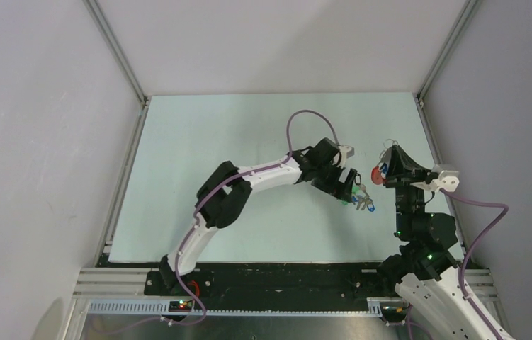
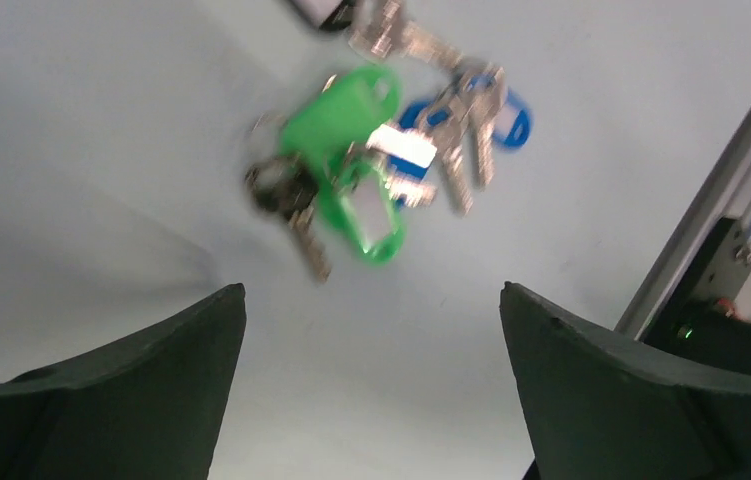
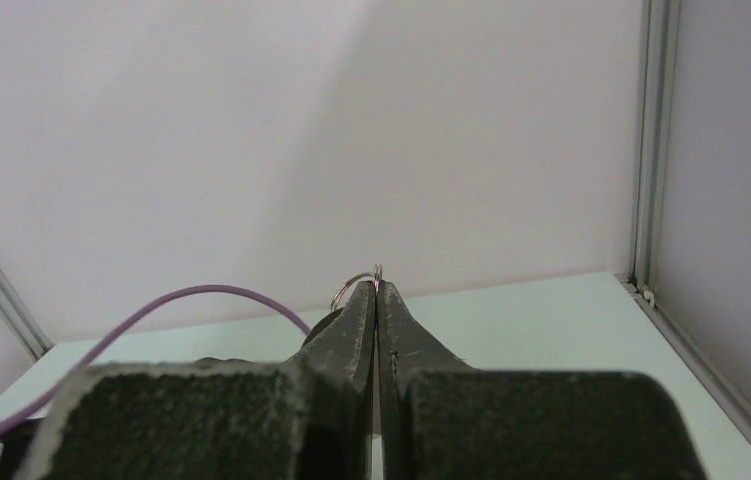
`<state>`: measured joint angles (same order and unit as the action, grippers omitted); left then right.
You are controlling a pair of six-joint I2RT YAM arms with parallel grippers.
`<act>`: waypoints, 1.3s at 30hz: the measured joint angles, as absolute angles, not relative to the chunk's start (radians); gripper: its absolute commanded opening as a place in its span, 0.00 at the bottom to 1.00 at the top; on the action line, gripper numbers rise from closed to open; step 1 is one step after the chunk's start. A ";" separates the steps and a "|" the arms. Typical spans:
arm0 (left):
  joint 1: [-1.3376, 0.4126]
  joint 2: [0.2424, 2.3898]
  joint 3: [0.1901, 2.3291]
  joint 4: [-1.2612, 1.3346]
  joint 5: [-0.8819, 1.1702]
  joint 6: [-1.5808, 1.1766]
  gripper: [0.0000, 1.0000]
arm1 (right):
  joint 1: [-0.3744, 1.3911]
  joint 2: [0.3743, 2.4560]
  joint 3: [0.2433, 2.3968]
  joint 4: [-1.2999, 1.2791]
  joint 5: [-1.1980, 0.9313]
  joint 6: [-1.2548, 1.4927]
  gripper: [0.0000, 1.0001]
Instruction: Remove the keys from the keyring
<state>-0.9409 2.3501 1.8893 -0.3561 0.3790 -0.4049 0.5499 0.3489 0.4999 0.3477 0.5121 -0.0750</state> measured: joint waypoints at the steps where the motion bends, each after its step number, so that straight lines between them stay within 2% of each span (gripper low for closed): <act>1: -0.937 2.317 1.842 -0.353 0.359 -0.398 1.00 | 0.550 0.347 0.500 0.342 0.512 -0.075 0.00; 6: -0.893 2.066 1.597 -0.363 0.254 -0.345 1.00 | 0.549 0.351 0.500 0.297 0.508 -0.055 0.00; 16: -0.693 1.347 1.200 -0.341 0.119 -0.253 1.00 | 0.546 0.511 0.520 0.191 0.337 0.014 0.00; 21: -0.543 1.132 1.079 -0.368 0.134 -0.254 1.00 | 0.546 0.730 0.547 0.214 0.213 0.069 0.00; 27: -0.417 1.003 1.046 -0.461 0.110 -0.252 1.00 | 0.593 1.171 0.684 0.352 0.114 0.102 0.00; 28: -0.404 0.983 1.045 -0.472 0.086 -0.251 1.00 | 0.607 1.251 0.743 0.366 0.096 0.102 0.03; 29: -0.398 0.959 1.041 -0.480 0.056 -0.249 1.00 | 0.619 1.321 0.803 0.380 0.076 0.102 0.11; 30: -0.393 0.934 1.034 -0.485 0.025 -0.242 1.00 | 0.632 1.389 0.872 0.393 0.049 0.104 0.39; 31: -0.391 0.907 1.026 -0.485 -0.005 -0.237 1.00 | 0.643 1.451 0.943 0.411 0.016 0.108 0.55; 32: -0.390 0.874 1.013 -0.487 -0.049 -0.231 1.00 | 0.652 1.503 1.011 0.432 -0.020 0.119 0.76; 34: -0.390 0.829 0.998 -0.488 -0.109 -0.224 1.00 | 0.665 1.573 1.119 0.490 -0.080 0.134 0.85; 39: -0.387 0.773 0.983 -0.485 -0.227 -0.218 1.00 | 0.654 1.596 1.221 0.597 -0.176 0.160 0.85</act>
<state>-0.3874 0.7734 0.9833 -0.4854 -0.2272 -0.2176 0.6544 1.5963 1.2205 0.5968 -0.1764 0.1604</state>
